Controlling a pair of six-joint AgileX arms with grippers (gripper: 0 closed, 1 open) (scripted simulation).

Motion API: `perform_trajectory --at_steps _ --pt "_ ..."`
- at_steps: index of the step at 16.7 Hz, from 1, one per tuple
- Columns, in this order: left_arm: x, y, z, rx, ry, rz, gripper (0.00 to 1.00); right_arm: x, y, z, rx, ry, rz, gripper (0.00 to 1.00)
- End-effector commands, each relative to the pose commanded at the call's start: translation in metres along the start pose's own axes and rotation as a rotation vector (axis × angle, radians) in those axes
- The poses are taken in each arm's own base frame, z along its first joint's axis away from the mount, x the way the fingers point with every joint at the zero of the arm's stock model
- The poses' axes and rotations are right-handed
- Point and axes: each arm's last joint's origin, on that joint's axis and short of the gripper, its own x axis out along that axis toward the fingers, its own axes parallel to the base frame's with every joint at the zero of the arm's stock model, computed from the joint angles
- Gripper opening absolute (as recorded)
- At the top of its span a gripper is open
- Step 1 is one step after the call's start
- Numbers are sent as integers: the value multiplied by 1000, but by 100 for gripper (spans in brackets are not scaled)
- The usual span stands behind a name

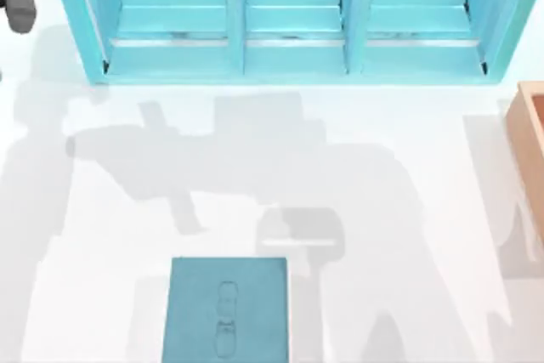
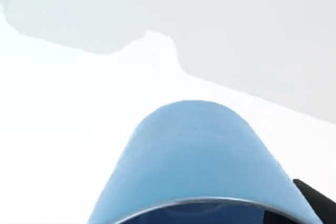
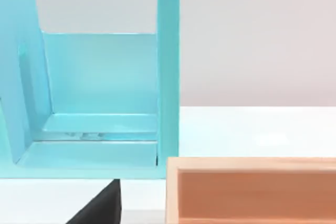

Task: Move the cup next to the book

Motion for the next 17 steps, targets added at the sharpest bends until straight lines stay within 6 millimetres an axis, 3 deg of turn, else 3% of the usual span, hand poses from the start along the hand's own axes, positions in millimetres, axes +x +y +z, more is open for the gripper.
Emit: perform_trajectory --at_steps 4,8,13,17 --pt "-35 -75 65 -236 -28 58 0 0 0 0 0 0 0 100" --pt "-55 -163 98 -502 -76 82 0 0 0 0 0 0 0 100" --pt "-52 -257 97 -839 -96 46 0 0 0 0 0 0 0 100" --pt "-34 -310 81 -1052 -53 7 0 0 0 0 0 0 0 100"
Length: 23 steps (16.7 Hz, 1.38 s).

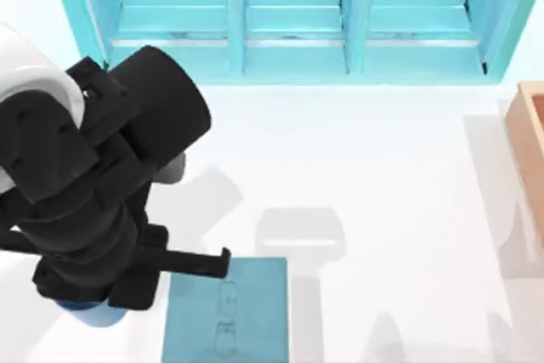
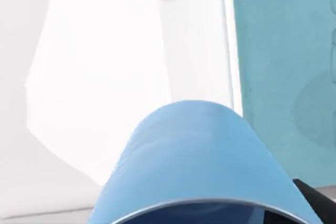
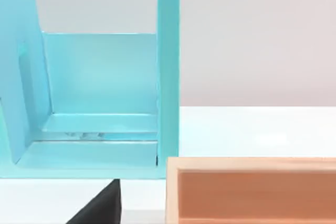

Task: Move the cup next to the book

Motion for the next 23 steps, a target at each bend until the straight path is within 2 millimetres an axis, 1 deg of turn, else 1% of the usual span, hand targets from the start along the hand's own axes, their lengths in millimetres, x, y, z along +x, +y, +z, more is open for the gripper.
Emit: perform_trajectory --at_steps 3,6,12,14,16,18,20,21,23 --pt "11 -1 -27 -93 46 12 0 0 0 0 0 0 0 100" --pt "18 0 -40 -135 74 23 0 0 0 0 0 0 0 100" --pt "18 0 -40 -140 75 25 0 0 0 0 0 0 0 100" --pt "22 1 -40 -139 74 26 0 0 0 0 0 0 0 100" --pt "37 2 -40 -139 73 25 0 0 0 0 0 0 0 100" --pt "59 4 -44 -139 72 23 0 0 0 0 0 0 0 100" --pt "76 8 -47 -137 74 23 0 0 0 0 0 0 0 100" --pt "80 9 -48 -138 75 23 0 0 0 0 0 0 0 100" --pt "82 9 -48 -138 76 24 0 0 0 0 0 0 0 100"
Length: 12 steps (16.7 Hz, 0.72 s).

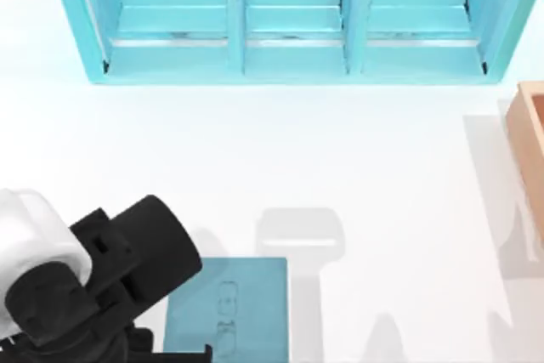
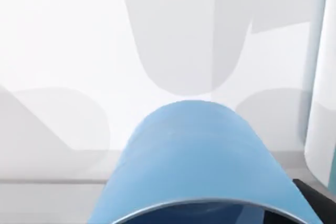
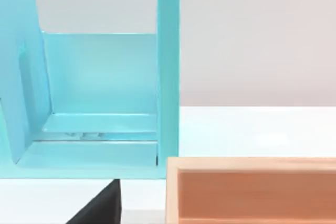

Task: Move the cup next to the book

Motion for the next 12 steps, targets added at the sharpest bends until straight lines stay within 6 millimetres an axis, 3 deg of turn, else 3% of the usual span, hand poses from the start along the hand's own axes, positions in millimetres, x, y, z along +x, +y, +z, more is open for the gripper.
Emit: perform_trajectory --at_steps 2,12 --pt "0 0 0 0 0 0 0 0 0 0 0 0 0 100" --pt "0 0 0 0 0 0 75 0 0 0 0 0 0 100"
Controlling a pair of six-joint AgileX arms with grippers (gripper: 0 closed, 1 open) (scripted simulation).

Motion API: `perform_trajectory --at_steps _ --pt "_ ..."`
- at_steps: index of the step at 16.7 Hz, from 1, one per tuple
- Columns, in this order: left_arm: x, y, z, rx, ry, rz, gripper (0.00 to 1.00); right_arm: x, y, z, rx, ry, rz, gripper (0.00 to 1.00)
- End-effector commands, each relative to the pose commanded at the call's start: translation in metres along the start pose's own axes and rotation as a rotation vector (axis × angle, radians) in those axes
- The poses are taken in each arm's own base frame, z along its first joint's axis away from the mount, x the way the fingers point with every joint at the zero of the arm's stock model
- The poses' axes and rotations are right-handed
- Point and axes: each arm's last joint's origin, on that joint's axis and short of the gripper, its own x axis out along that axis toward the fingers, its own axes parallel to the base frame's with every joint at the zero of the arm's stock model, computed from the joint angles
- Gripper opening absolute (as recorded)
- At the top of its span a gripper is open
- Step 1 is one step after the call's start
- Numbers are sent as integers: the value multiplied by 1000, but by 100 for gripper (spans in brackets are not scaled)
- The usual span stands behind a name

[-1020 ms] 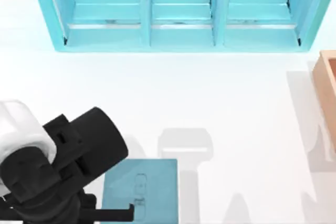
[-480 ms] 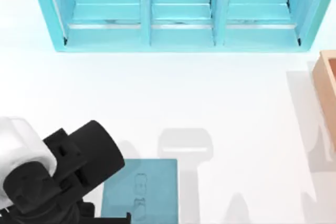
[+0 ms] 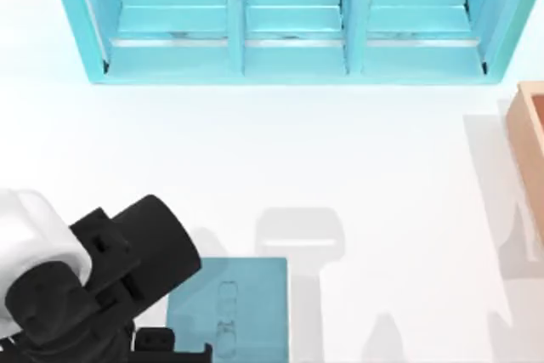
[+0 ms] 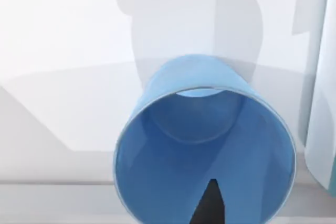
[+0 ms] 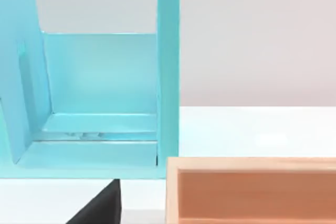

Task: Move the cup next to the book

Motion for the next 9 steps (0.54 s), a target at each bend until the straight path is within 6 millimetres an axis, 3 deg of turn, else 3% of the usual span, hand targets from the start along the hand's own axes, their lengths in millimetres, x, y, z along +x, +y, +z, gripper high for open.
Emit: perform_trajectory --at_steps 3,9 --pt "0 0 0 0 0 0 98 0 0 0 0 0 0 100" --pt "0 0 0 0 0 0 100 0 0 0 0 0 0 100"
